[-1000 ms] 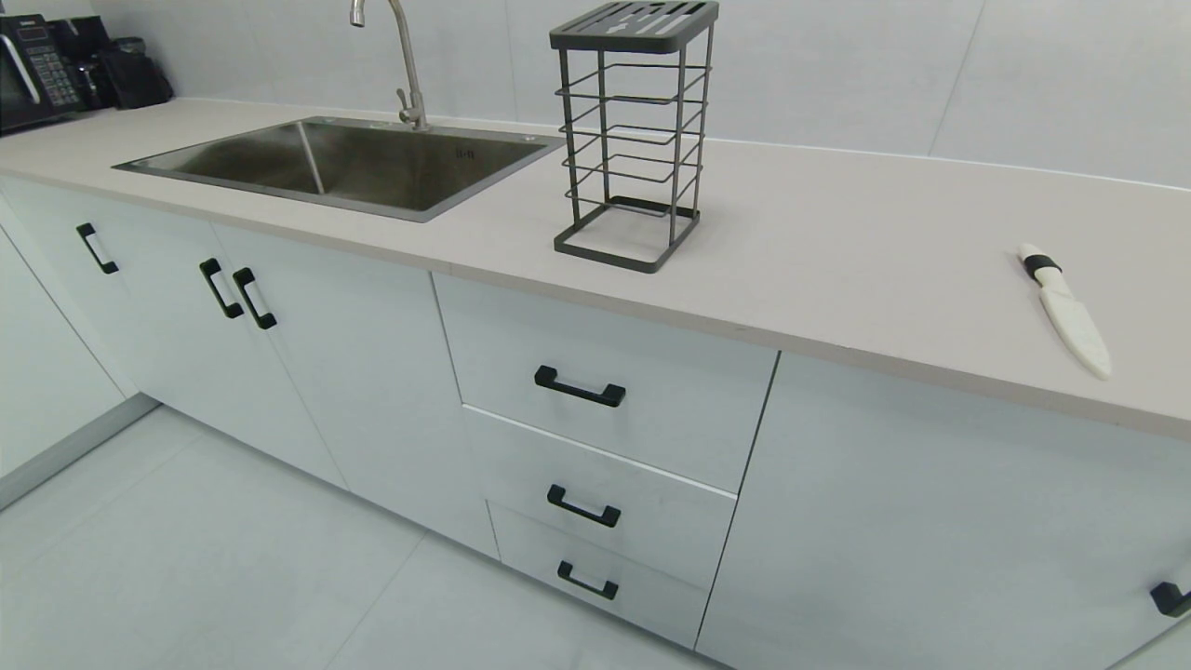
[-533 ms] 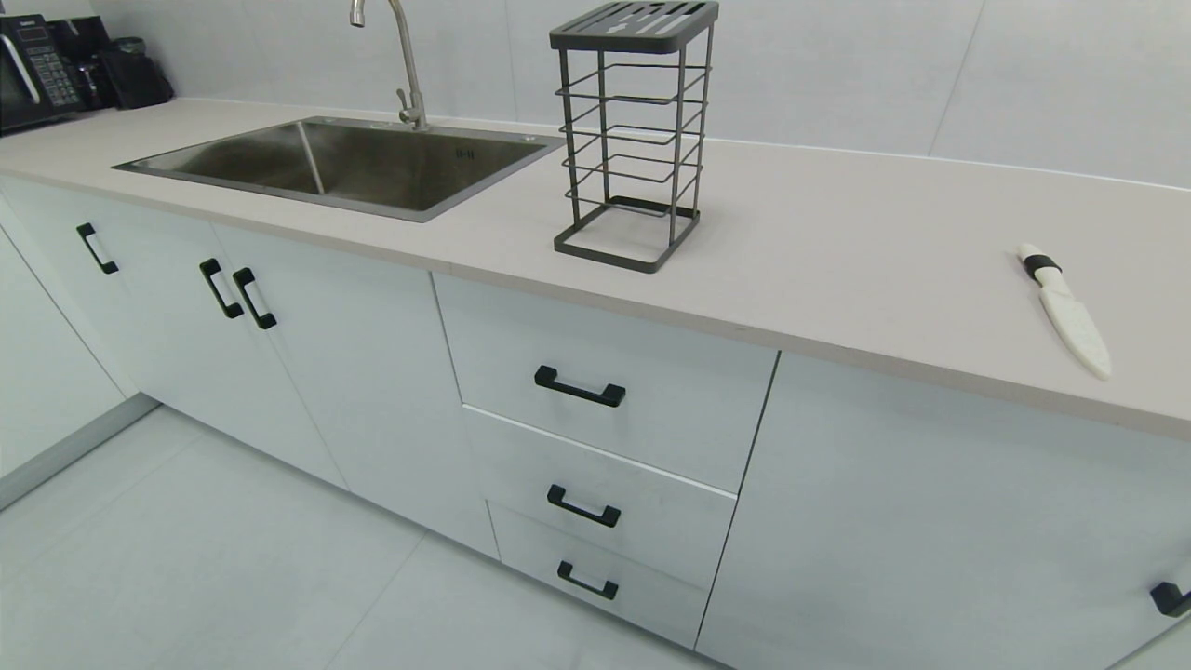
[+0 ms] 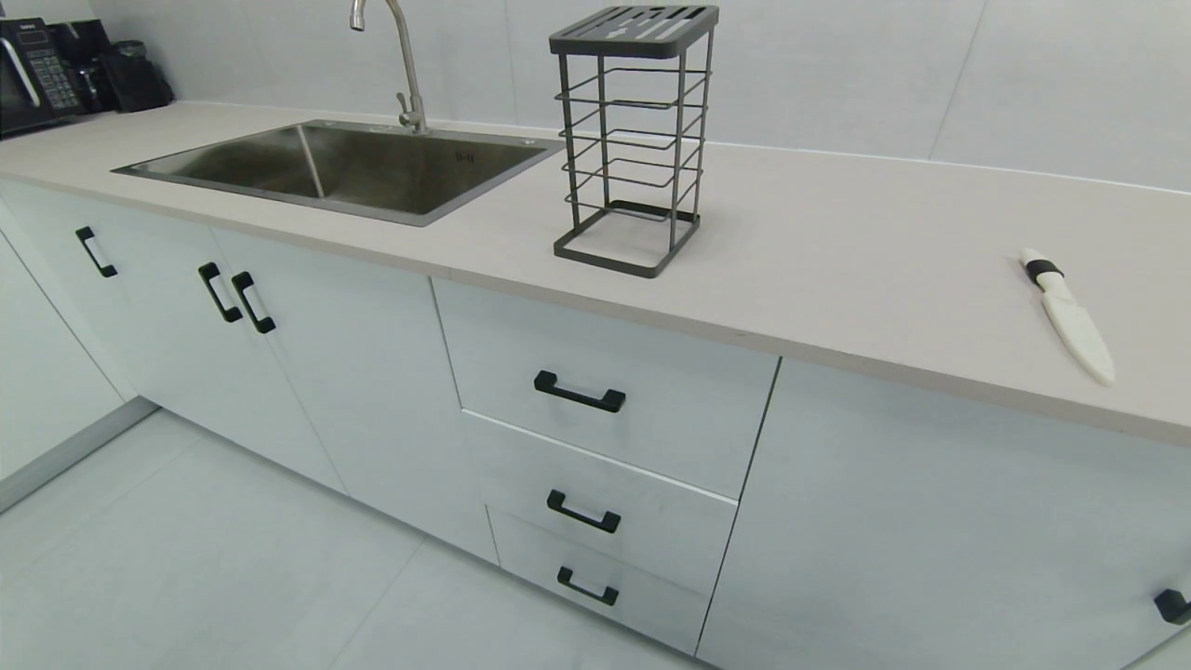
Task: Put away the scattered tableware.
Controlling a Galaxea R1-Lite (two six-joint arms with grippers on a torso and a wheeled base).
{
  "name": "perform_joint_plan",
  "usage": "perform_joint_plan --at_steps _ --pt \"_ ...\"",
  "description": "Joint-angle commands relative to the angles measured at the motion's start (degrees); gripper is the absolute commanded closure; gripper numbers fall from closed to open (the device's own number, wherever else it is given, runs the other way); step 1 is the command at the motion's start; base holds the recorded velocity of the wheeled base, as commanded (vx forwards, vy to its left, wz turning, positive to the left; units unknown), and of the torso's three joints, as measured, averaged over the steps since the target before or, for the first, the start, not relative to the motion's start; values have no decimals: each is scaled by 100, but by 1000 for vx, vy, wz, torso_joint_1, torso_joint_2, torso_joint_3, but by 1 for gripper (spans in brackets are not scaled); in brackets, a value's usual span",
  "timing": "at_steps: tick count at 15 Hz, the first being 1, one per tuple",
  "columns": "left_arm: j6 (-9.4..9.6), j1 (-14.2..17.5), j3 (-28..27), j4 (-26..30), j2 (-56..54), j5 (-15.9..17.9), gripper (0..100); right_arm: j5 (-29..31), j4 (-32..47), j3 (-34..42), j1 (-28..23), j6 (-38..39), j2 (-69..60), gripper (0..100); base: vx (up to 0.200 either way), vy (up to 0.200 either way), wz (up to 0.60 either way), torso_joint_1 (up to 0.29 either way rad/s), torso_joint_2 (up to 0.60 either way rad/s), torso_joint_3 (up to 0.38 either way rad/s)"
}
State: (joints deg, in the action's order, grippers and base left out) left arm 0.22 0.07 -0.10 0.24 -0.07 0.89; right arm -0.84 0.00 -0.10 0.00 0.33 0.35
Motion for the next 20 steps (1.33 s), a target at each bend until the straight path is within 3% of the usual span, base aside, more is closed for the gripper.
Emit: perform_joint_plan --at_steps 1,12,20 --pt "-4 1 1 -7 7 -1 0 -4 0 1 0 2 9 0 0 0 0 0 0 0" --pt "-13 1 1 -7 7 -1 0 -4 0 1 0 2 9 0 0 0 -382 5 2 -1" --pt "-13 1 1 -7 7 -10 0 -4 0 1 0 -15 9 0 0 0 0 26 -27 -13"
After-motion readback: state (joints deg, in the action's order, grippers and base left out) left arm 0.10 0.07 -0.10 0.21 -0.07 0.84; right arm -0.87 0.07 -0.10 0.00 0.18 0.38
